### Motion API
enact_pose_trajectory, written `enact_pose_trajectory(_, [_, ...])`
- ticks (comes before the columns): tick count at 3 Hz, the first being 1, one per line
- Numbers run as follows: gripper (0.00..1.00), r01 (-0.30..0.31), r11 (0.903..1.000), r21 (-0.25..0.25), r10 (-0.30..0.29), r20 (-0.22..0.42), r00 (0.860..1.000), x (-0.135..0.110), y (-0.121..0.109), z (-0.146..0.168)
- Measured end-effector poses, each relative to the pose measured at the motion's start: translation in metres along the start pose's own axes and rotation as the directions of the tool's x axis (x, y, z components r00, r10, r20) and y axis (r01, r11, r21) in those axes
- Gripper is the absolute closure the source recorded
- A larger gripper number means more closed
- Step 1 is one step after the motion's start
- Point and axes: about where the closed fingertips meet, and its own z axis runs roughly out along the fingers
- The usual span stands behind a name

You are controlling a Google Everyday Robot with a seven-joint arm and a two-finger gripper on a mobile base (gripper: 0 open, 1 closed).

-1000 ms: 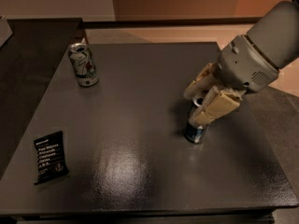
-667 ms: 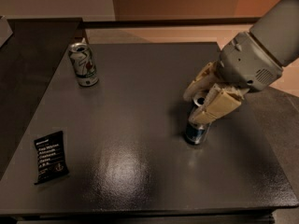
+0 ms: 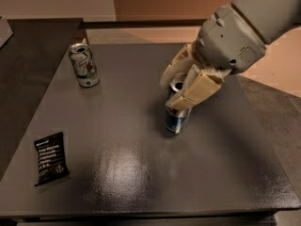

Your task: Move redbull can near rxbar chocolate

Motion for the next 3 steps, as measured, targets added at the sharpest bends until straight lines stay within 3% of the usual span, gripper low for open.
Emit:
enact_pose_trajectory(1, [1.0,0.057,0.9972,-0.047,-0.056,0.023,0.998,-0.038,-0.009,0.02])
enact_pose_trajectory(3, [1.0,0.155,0.9729,-0.172,-0.148,0.051,0.988,-0.098,-0.024,0.088])
